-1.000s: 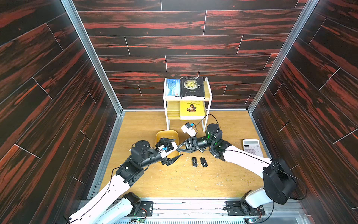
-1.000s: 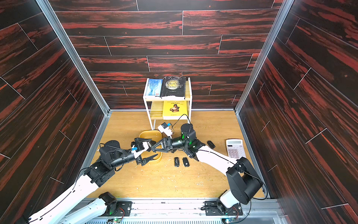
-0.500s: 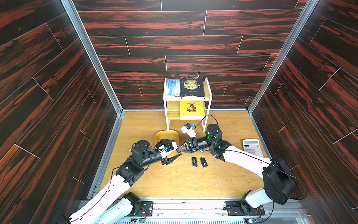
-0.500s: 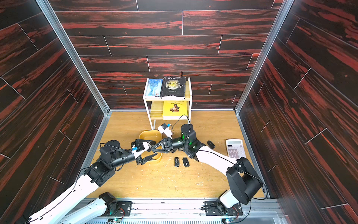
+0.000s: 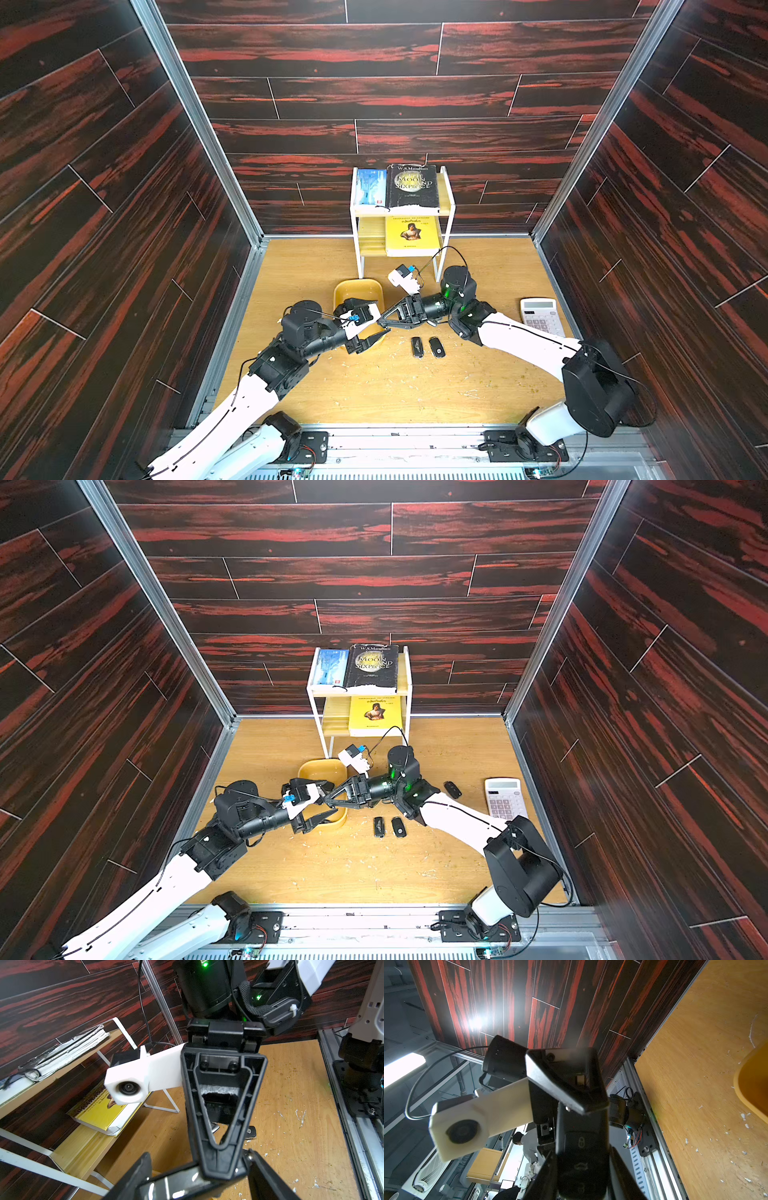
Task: Place the car key into the storage box
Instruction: Pick up the car key from the center of the board.
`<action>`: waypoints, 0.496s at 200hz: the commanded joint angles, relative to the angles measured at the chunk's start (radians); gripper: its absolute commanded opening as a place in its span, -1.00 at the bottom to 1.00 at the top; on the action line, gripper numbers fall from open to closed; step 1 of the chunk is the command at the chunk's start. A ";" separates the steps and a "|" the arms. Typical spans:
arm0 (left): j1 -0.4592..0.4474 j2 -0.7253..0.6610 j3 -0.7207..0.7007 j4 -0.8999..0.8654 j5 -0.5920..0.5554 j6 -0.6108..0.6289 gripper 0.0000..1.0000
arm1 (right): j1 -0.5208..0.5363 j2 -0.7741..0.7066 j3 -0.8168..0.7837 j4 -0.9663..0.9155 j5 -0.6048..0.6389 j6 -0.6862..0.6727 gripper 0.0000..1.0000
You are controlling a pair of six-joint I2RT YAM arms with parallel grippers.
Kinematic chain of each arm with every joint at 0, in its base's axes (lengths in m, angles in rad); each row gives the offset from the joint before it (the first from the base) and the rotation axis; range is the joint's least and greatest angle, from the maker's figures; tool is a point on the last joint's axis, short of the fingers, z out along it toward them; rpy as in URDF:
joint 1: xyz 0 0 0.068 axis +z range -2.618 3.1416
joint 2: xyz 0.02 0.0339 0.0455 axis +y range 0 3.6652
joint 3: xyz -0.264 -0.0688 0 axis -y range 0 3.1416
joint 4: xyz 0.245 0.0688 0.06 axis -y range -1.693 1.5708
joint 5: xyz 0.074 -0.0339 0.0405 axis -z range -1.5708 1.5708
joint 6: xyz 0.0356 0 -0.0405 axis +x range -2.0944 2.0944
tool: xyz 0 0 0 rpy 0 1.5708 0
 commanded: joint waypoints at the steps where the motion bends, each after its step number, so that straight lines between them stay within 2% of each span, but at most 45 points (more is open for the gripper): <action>1: -0.005 -0.005 0.015 0.022 0.045 -0.033 -0.16 | 0.005 0.019 -0.002 0.039 0.014 -0.004 -0.77; 27: -0.005 -0.004 0.016 0.031 0.048 -0.042 -0.13 | 0.007 0.030 0.004 0.040 0.012 -0.003 -0.79; 43: -0.005 -0.005 0.019 0.023 0.061 -0.038 -0.36 | 0.007 0.033 0.003 0.041 0.012 -0.003 -0.75; 62: -0.005 -0.003 0.017 0.023 0.051 -0.036 -0.33 | 0.006 0.034 -0.002 0.049 0.013 -0.001 -0.57; 99: -0.005 -0.003 0.010 0.016 0.046 -0.034 -0.29 | 0.006 0.031 0.006 0.052 0.014 -0.001 0.06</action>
